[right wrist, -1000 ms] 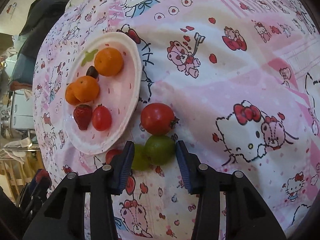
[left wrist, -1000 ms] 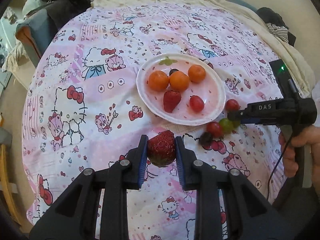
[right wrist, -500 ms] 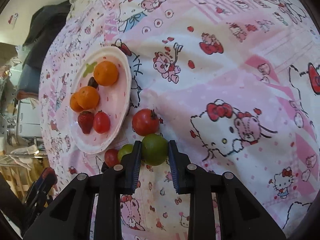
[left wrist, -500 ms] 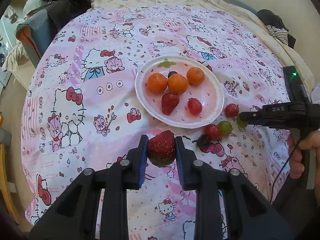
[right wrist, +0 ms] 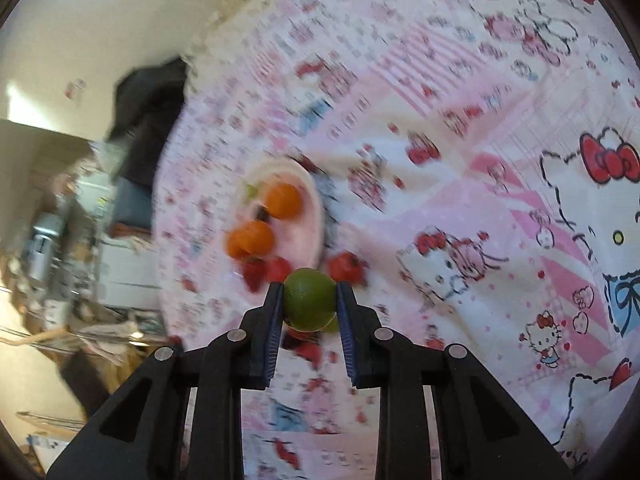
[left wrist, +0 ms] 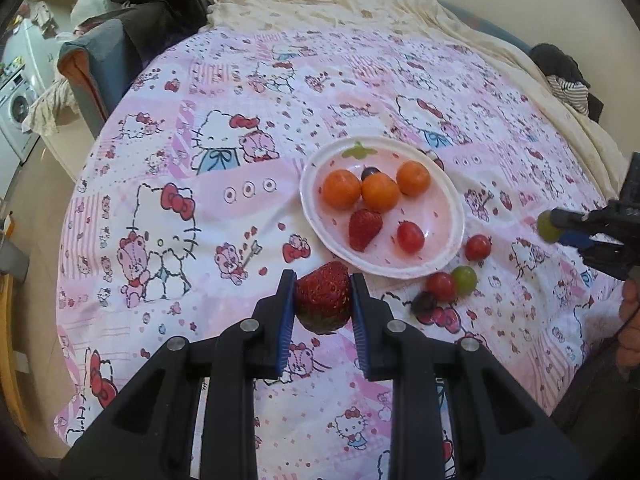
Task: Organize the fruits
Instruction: 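Place the strawberry on the plate with the left tool while the right tool places the green grape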
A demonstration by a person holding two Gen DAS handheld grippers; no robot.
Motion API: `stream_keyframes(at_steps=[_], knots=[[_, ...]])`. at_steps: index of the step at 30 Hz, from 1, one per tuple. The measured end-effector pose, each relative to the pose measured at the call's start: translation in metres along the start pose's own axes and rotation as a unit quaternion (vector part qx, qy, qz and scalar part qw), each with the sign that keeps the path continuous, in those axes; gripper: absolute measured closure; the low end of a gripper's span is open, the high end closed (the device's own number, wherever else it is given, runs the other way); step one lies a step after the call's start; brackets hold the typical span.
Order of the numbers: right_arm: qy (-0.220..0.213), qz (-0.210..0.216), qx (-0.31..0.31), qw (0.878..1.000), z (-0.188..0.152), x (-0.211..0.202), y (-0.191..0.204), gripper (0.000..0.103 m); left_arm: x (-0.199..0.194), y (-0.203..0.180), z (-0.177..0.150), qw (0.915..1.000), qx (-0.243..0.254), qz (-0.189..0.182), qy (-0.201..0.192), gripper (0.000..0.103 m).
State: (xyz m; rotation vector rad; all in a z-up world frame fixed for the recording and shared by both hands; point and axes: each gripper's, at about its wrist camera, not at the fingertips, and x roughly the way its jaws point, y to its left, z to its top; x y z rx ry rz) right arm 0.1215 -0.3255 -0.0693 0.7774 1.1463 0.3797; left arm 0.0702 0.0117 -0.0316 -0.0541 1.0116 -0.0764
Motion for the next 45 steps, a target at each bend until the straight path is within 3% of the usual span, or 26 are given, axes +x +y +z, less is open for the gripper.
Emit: stream_keyframes(at_steps=[5, 11, 18, 24, 33, 45], knots=[[-0.024, 0.057, -0.005, 0.998, 0.005, -0.013, 0.014, 0.075, -0.001, 0.005, 0.005, 1.0000, -0.007, -0.002, -0.002, 0.081], [-0.021, 0.075, -0.025, 0.997, 0.016, -0.004, 0.035, 0.075, -0.010, 0.008, 0.035, 0.9994, -0.004, -0.004, -0.033, 0.081], [-0.005, 0.059, -0.058, 0.997, 0.044, 0.025, 0.056, 0.075, 0.005, 0.007, 0.088, 0.9981, 0.017, 0.002, -0.060, 0.081], [0.027, 0.028, -0.079, 0.996, 0.063, 0.065, 0.059, 0.075, 0.052, -0.005, 0.113, 0.9978, 0.036, -0.002, -0.055, 0.080], [0.088, -0.014, -0.082, 0.993, 0.059, 0.120, 0.045, 0.075, 0.120, -0.028, 0.116, 0.9981, 0.059, -0.005, -0.015, 0.080], [0.108, -0.049, -0.079, 0.990, 0.050, 0.138, 0.038, 0.075, 0.160, -0.038, 0.114, 0.9969, 0.077, 0.000, 0.018, 0.080]])
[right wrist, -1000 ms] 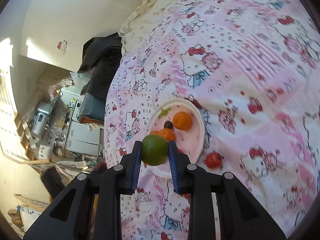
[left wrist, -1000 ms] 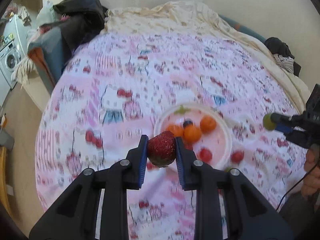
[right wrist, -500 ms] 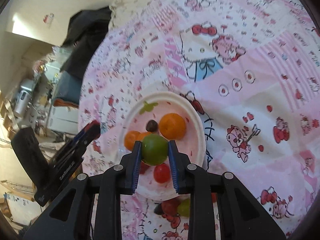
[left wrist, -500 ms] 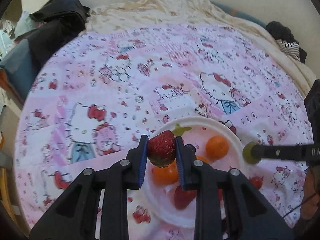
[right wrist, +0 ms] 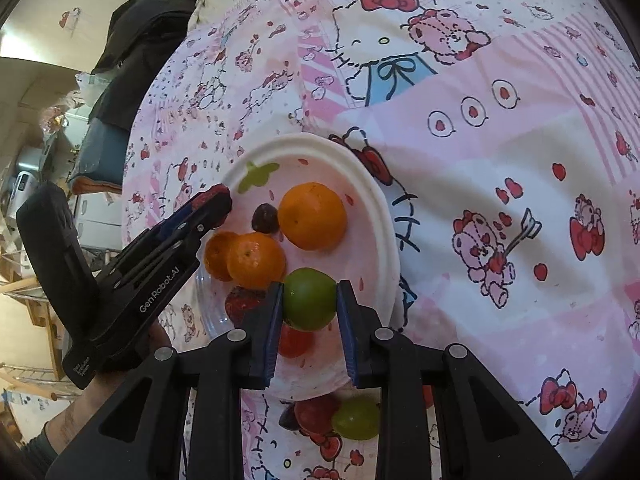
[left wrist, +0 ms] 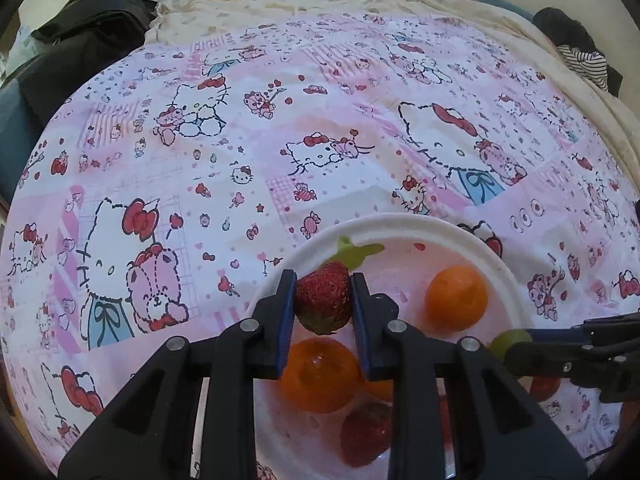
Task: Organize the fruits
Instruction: 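Place the strawberry on the plate with the left tool while the right tool places the green grape, then move both open tools back toward the remaining fruits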
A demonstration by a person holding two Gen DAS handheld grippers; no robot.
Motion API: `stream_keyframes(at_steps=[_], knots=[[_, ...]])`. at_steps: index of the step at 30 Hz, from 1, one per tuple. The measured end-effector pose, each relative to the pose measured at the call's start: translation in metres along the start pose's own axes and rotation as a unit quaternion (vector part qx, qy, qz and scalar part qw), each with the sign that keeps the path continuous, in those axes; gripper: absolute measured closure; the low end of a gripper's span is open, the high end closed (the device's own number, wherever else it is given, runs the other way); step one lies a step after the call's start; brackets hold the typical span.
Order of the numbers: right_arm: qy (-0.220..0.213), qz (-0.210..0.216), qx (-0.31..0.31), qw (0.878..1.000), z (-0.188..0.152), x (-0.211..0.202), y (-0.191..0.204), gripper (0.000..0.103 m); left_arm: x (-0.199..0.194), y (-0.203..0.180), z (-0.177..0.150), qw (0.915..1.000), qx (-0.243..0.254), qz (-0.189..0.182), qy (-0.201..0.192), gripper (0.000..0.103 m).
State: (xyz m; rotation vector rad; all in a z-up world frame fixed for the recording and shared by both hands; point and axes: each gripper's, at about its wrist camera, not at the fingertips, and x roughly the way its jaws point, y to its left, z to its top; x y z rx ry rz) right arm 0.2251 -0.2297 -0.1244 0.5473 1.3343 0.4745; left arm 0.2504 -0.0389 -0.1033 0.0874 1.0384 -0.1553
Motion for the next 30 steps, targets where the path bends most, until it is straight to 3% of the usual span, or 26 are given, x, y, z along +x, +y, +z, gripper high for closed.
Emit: stream_keyframes(at_steps=[6, 8, 9, 10, 11, 12, 13, 14, 19, 30], knots=[[0.002, -0.008, 0.004, 1.000, 0.000, 0.002, -0.002, 0.072, 0.006, 0.004, -0.003, 0.9995, -0.019, -0.011, 0.024, 0.078], [0.004, -0.003, 0.012, 1.000, 0.001, 0.002, -0.004, 0.072, 0.004, 0.002, -0.004, 0.9994, -0.016, -0.012, 0.027, 0.057], [0.005, 0.003, 0.014, 1.000, 0.001, 0.001, -0.004, 0.072, 0.001, 0.001, -0.005, 0.9995, -0.015, -0.015, 0.024, 0.040], [0.006, 0.008, 0.015, 1.000, 0.001, 0.000, -0.004, 0.071, -0.001, 0.000, -0.006, 0.9996, -0.014, -0.015, 0.021, 0.029], [0.009, 0.010, 0.014, 1.000, 0.001, 0.001, -0.002, 0.068, -0.005, -0.002, -0.007, 0.9997, -0.011, -0.015, 0.016, 0.027], [0.013, 0.013, 0.013, 1.000, 0.001, 0.001, -0.001, 0.054, -0.008, -0.005, -0.007, 0.9998, -0.006, -0.015, 0.014, 0.026], [0.015, 0.016, 0.010, 1.000, 0.001, 0.000, 0.000, 0.031, -0.010, -0.006, -0.007, 0.9998, -0.002, -0.013, 0.016, 0.026], [0.009, 0.015, 0.010, 1.000, 0.000, -0.003, 0.001, 0.027, -0.011, -0.007, -0.007, 0.9998, 0.002, -0.011, 0.018, 0.026], [0.000, 0.027, 0.018, 0.999, -0.011, -0.015, 0.001, 0.025, -0.028, -0.001, -0.005, 0.9999, -0.002, -0.008, 0.008, 0.026], [-0.054, 0.012, -0.040, 0.998, -0.020, -0.052, 0.027, 0.024, -0.068, 0.015, -0.012, 0.9996, -0.022, 0.013, -0.011, 0.026]])
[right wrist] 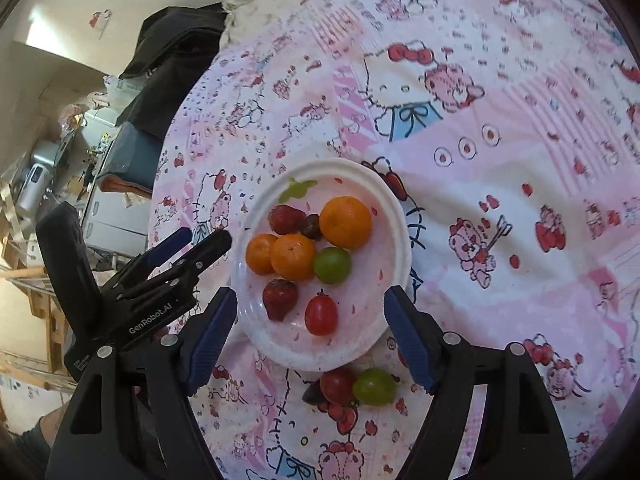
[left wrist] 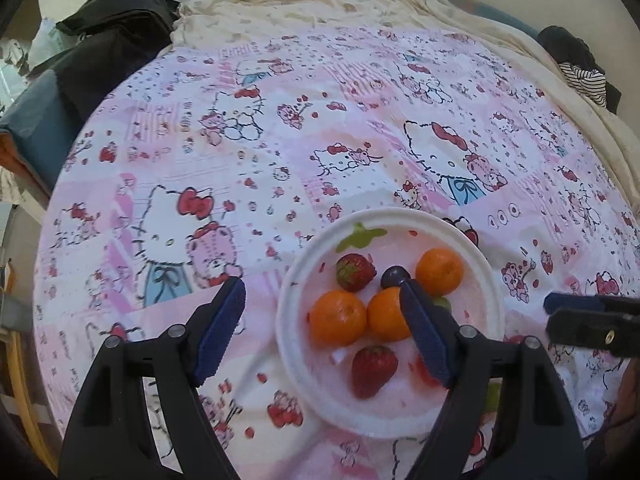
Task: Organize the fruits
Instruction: 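Move both open tools back toward the remaining fruits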
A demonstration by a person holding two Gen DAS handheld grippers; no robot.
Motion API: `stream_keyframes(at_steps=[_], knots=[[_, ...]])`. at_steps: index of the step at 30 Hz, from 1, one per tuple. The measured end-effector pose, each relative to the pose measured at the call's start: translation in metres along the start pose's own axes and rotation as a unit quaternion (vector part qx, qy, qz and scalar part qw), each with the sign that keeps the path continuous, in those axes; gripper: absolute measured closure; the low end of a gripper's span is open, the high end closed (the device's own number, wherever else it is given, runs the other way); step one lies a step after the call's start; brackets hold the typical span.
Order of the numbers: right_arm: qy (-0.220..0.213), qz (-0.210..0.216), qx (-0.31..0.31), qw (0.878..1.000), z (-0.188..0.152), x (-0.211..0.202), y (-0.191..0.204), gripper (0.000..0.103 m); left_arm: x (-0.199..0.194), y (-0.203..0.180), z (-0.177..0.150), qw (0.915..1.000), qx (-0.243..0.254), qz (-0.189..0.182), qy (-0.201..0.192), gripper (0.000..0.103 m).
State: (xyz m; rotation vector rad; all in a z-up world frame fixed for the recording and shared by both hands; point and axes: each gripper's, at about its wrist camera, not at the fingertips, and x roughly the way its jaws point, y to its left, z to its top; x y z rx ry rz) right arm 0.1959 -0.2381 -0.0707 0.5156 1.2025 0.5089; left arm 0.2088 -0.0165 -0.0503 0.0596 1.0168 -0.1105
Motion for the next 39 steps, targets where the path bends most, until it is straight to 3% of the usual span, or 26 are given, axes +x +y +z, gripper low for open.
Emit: stream_keyframes(at_steps=[9, 15, 19, 31, 39], knots=[[-0.027, -0.020, -0.020, 0.999, -0.008, -0.034, 0.003, 0.024, -0.042, 0.008, -0.017, 0.9999, -0.006, 0.007, -0.014, 0.026], [-0.040, -0.022, -0.011, 0.999, -0.022, -0.055, -0.001, 0.024, -0.065, 0.017, -0.034, 0.9992, -0.037, 0.000, -0.017, 0.026], [-0.057, -0.043, -0.012, 0.997, -0.032, -0.067, -0.002, 0.024, -0.070, 0.023, -0.049, 0.9975, -0.070, -0.008, 0.001, 0.026], [-0.081, -0.065, 0.006, 0.995, -0.054, -0.089, -0.012, 0.024, -0.083, 0.025, -0.084, 0.9945, -0.103, -0.008, 0.016, 0.026], [-0.063, -0.108, 0.015, 0.992, -0.062, -0.083, -0.028, 0.024, -0.081, 0.014, -0.106, 0.9939, -0.106, -0.008, 0.028, 0.026]])
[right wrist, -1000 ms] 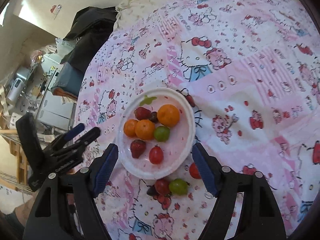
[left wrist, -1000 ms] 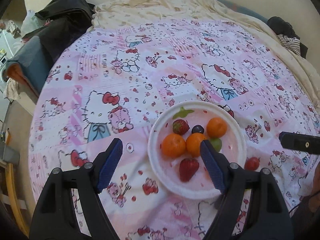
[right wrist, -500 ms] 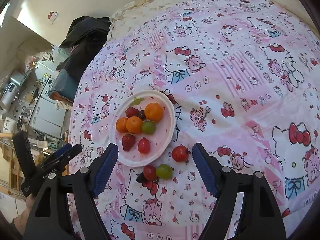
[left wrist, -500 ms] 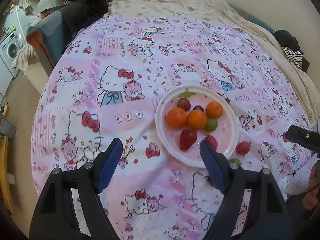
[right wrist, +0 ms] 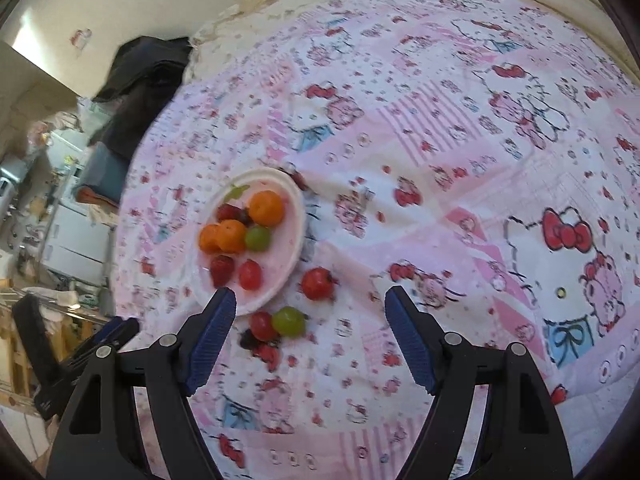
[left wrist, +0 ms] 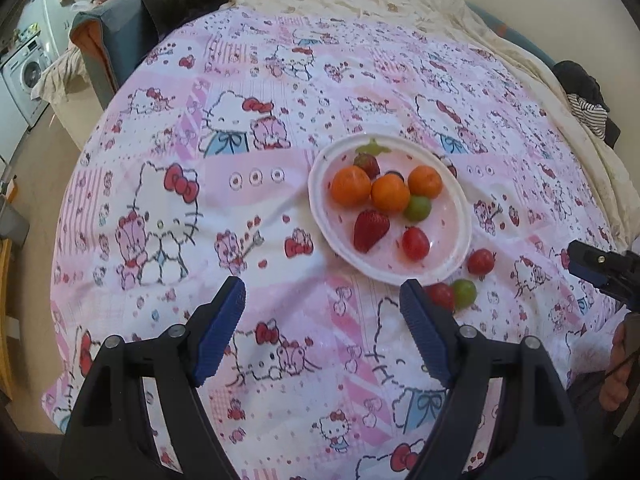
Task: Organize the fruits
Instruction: 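Move both open tools back toward the remaining fruits, then grasp the red cherry tomato with the right tool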
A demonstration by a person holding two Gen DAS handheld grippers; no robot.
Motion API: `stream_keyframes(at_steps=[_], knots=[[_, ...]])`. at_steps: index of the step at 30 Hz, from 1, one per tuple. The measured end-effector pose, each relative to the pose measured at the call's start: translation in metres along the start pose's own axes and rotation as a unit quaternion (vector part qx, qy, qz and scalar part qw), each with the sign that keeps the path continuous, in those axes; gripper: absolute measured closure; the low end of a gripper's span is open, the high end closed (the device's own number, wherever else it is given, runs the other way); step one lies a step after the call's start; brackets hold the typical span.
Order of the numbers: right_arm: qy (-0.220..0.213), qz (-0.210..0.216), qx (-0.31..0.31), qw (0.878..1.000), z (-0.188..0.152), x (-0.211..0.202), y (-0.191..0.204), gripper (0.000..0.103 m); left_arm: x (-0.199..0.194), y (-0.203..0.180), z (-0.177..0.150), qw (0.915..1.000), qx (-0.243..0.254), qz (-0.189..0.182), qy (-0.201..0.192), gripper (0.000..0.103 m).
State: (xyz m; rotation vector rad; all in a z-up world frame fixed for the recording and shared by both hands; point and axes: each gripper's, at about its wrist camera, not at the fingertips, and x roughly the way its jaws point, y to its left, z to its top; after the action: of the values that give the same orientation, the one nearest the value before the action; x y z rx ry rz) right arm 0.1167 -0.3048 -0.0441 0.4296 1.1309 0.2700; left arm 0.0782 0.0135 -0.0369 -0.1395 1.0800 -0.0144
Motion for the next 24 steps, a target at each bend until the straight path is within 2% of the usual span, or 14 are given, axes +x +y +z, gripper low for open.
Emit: stream_keyframes(at_steps=[4, 10, 12, 18, 21, 23, 24], knots=[[0.032, -0.065, -0.017, 0.997, -0.006, 0.015, -0.006, 0.024, 0.004, -0.006, -0.009, 0.9999, 0.009, 0.003, 0.007, 0.026], [0.060, -0.051, 0.002, 0.997, -0.007, 0.027, -0.011, 0.024, 0.012, -0.014, -0.012, 0.9984, 0.046, 0.034, 0.002, 0.026], [0.068, -0.035, 0.017, 0.997, -0.007, 0.030, -0.013, 0.024, 0.013, -0.012, -0.010, 0.9984, 0.044, 0.035, 0.002, 0.026], [0.088, -0.035, 0.036, 0.995, -0.004, 0.046, -0.017, 0.024, 0.027, -0.005, -0.007, 0.9989, 0.022, 0.034, 0.023, 0.026], [0.101, -0.068, 0.003, 0.993, -0.001, 0.062, -0.008, 0.024, 0.032, -0.005, -0.006, 0.9989, 0.017, 0.029, 0.033, 0.026], [0.107, -0.073, -0.019, 0.991, 0.002, 0.074, 0.001, 0.025, 0.034, -0.006, -0.006, 0.9988, 0.013, 0.026, 0.038, 0.026], [0.108, -0.073, -0.028, 0.991, 0.004, 0.078, 0.004, 0.030, 0.035, -0.006, -0.006, 0.9988, 0.012, 0.024, 0.041, 0.026]])
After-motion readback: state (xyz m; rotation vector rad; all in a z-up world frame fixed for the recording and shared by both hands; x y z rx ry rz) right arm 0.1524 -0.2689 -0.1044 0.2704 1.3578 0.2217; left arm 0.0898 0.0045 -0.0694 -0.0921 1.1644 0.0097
